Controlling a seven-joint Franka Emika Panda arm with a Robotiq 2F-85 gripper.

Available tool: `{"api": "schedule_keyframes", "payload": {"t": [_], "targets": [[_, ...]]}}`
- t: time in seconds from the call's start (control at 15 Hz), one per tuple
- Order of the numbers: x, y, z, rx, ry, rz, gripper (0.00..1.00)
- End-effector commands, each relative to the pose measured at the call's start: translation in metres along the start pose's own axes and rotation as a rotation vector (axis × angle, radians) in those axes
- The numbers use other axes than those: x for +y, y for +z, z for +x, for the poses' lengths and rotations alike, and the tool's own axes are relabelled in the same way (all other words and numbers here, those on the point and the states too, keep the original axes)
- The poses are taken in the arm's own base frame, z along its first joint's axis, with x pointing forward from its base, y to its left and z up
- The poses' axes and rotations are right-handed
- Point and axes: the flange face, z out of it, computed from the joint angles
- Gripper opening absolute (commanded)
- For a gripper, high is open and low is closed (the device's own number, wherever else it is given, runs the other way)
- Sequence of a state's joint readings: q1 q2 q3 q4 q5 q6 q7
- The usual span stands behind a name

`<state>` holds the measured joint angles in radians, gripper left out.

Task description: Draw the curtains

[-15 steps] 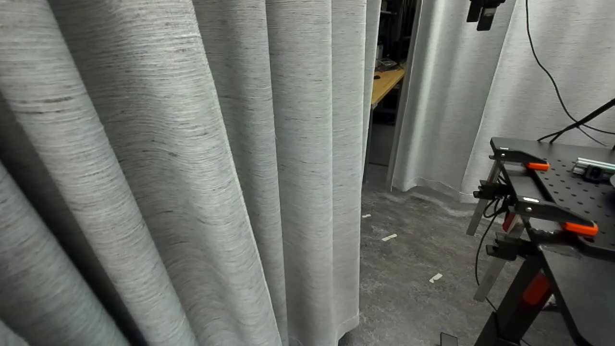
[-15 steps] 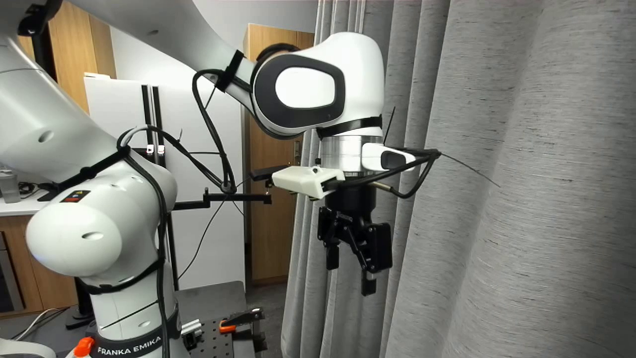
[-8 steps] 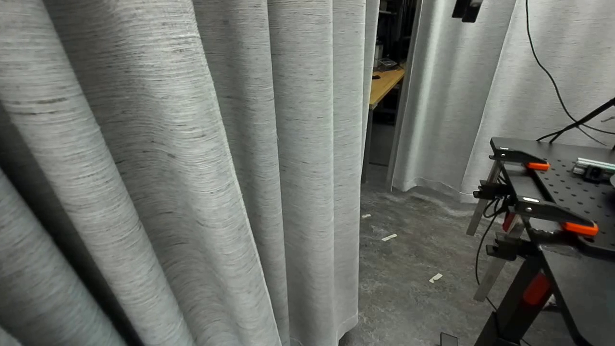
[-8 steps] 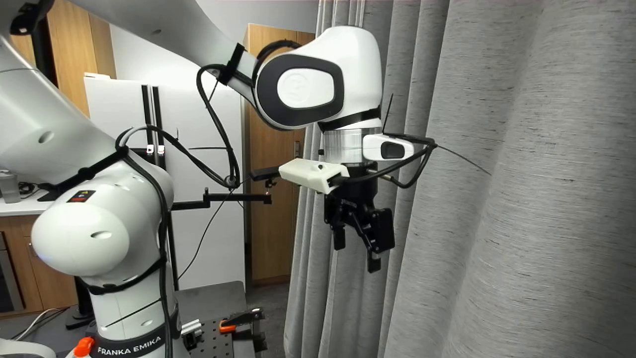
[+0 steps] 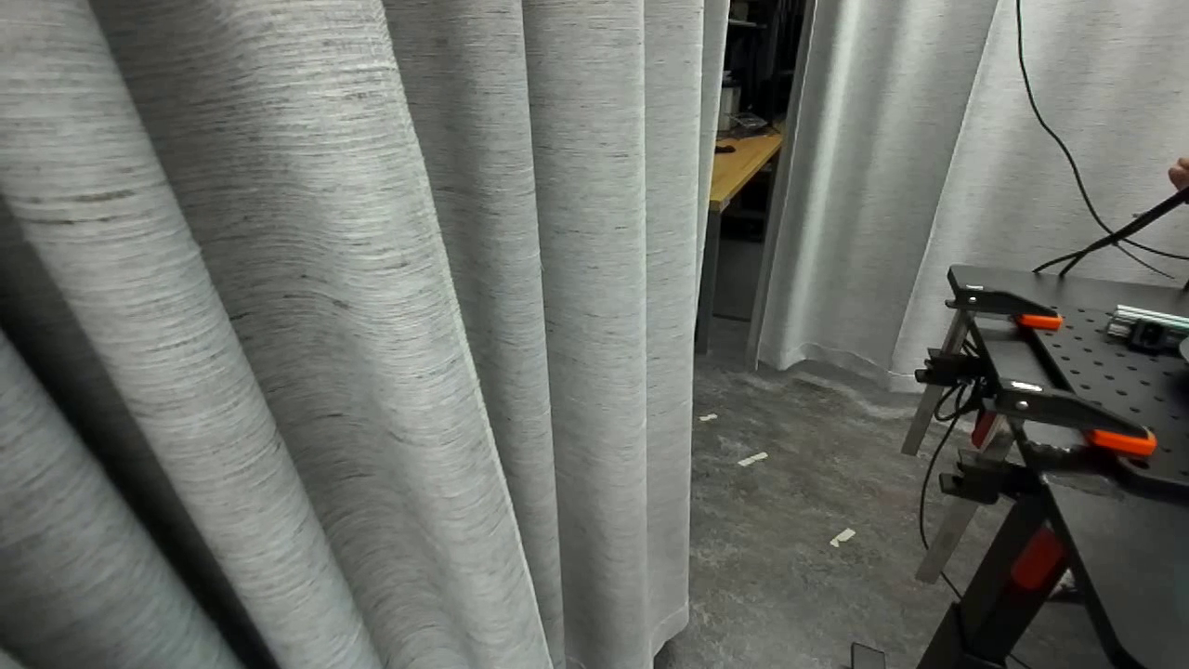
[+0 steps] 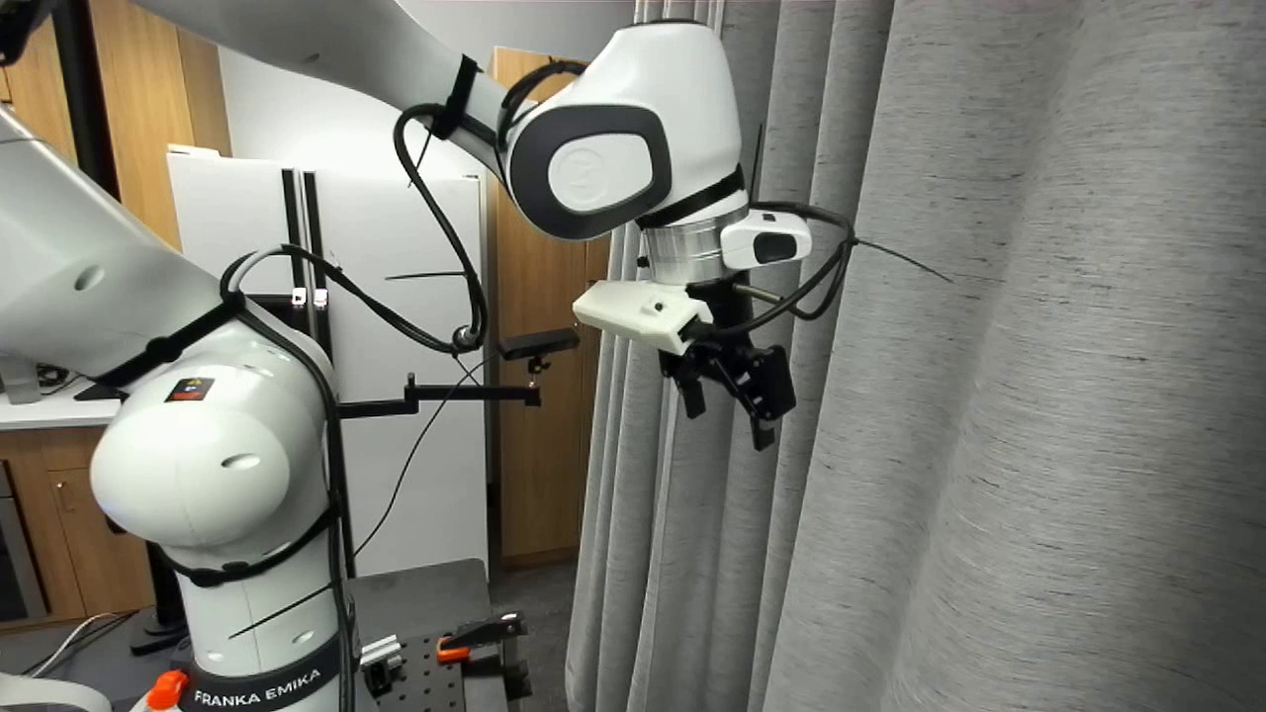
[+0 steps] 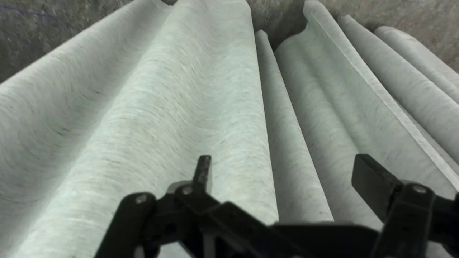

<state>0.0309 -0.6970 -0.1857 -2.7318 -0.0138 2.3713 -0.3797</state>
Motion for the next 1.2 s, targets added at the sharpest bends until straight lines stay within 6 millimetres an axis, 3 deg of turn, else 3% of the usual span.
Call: {"api": "schedule_keyframes", "payload": {"t": [0.0,0.4,0.47,0.8,1.13], "targets": [[-0.015,-0.027,0.01,0.174,-0.026,0.067,1.0],[-0.037,-0.047,0.033,0.384,-0.036,0.13,1.0],[-0.034,-0.038,0.037,0.322,-0.021,0.084,1.0],[-0.039,-0.038,0.037,0.351,-0.022,0.111,1.0],[-0.061,-0.031,0.068,0.385,0.047,0.074,1.0]]}}
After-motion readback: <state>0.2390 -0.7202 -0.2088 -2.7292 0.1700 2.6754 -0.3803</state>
